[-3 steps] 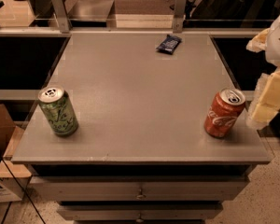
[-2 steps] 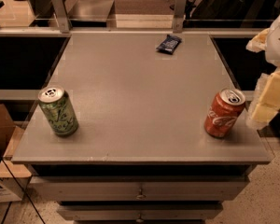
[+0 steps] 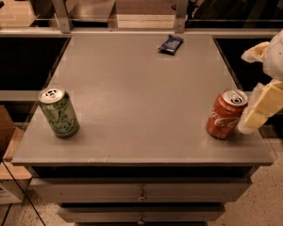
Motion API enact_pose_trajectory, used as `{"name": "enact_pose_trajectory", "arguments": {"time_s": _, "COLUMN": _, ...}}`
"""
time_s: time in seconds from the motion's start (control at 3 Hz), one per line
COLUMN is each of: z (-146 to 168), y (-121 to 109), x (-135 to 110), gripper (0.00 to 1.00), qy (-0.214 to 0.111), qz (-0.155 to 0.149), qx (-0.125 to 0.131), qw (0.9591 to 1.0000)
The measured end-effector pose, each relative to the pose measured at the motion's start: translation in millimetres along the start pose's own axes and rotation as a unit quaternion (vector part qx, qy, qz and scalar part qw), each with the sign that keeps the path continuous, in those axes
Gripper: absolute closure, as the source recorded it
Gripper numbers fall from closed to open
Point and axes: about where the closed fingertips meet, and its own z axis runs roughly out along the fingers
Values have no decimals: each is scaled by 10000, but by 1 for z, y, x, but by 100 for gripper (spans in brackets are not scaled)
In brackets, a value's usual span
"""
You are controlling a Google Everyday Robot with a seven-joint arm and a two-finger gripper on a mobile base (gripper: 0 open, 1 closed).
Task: Move coke can near green can
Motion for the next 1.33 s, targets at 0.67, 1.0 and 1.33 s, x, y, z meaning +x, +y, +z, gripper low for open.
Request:
{"name": "enact_pose_trajectory", "arguments": {"time_s": 0.67, "z": 49, "y": -21, "x": 13, "gripper": 18, "qy": -410, "qz": 334, "qx": -125, "qw": 9985}}
{"name": "enact_pose_trajectory", "arguments": {"time_s": 1.0, "z": 59, "y": -19, "x": 7, "gripper": 41, "qy": -486, "qz": 235, "qx": -227, "qw": 9983}}
{"name": "enact_pose_trajectory", "arguments": {"time_s": 1.33, "z": 59, "y": -16, "x": -5, "gripper": 64, "qy": -629, "qz": 98, "qx": -285, "qw": 9976}}
